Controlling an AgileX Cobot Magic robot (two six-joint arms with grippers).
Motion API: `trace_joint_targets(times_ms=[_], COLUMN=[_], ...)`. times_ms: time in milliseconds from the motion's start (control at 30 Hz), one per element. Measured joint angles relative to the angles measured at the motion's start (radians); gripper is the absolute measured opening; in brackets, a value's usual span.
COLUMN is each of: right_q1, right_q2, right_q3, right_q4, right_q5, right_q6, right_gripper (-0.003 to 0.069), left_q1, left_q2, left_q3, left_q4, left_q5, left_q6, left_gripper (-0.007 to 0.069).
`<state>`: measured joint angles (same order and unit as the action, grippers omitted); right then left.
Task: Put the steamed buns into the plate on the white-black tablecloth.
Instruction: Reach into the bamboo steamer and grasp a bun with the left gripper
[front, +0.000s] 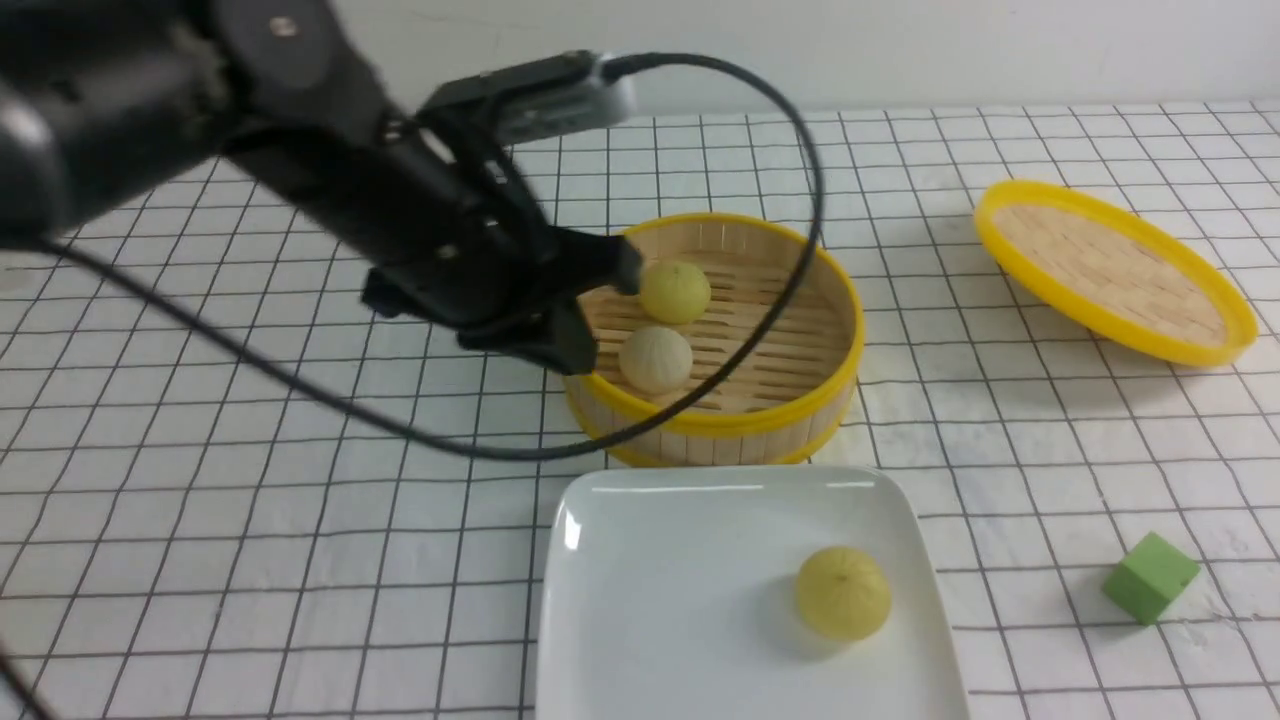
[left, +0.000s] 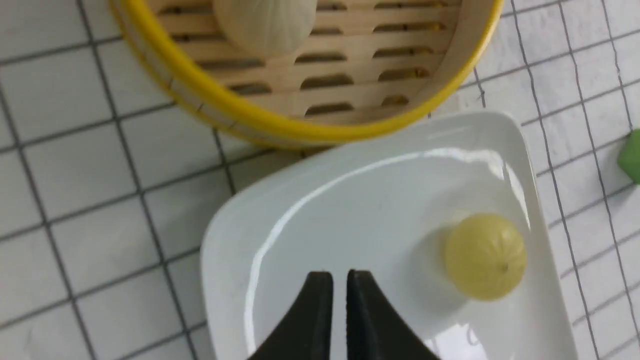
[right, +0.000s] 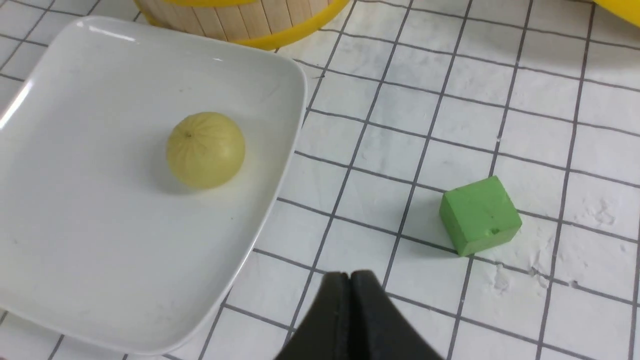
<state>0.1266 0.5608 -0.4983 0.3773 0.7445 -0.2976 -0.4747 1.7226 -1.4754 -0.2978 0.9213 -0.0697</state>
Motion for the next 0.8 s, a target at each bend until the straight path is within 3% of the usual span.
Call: trace_joint_targets(times_ms=[233, 333, 467, 567, 667, 700, 733, 800], right_q1=[0.0, 0.0, 0.0, 0.0, 0.0, 0.0, 0.0, 0.0], right_q2=[0.0, 0.0, 0.0, 0.0, 0.0, 0.0, 0.0, 0.0], right_q3=[0.0, 0.0, 0.0, 0.0, 0.002, 0.002, 0.003, 0.004], right_q4=[0.018, 0.019, 0.021, 0.022, 0.022, 0.022, 0.022, 0.022], right_q5=[-0.001, -0.004, -0.008, -0.008, -0.008, -0.008, -0.008, -0.008], right_q6=[0.0, 0.0, 0.0, 0.0, 0.0, 0.0, 0.0, 0.0], right_gripper=[0.0003, 0.0004, 0.0009, 0.0012, 0.0015, 0.0015, 0.0017, 0.0019], left_q1=[-0.056, -0.056, -0.056, -0.056, -0.056, -0.056, -0.056, -0.056], left_q2=[0.267, 0.351, 0.434, 0.469, 0.476, 0.475, 0.464, 0.445], left_q3=[-0.287, -0.352, -0.382, -0.382, -0.39, -0.39, -0.392, -0.392], left_q4=[0.217, 0.25, 0.262, 0.262, 0.266, 0.266, 0.265, 0.255], left_q5=[-0.004, -0.007, -0.034, -0.053, -0.058, -0.057, -0.051, -0.029], left_q6=[-0.099, -0.103, -0.106, -0.142, -0.176, -0.176, -0.18, -0.181], left_gripper=[0.0318, 0.037, 0.0382, 0.0335, 0.0171, 0.0159, 0.0066, 0.0034])
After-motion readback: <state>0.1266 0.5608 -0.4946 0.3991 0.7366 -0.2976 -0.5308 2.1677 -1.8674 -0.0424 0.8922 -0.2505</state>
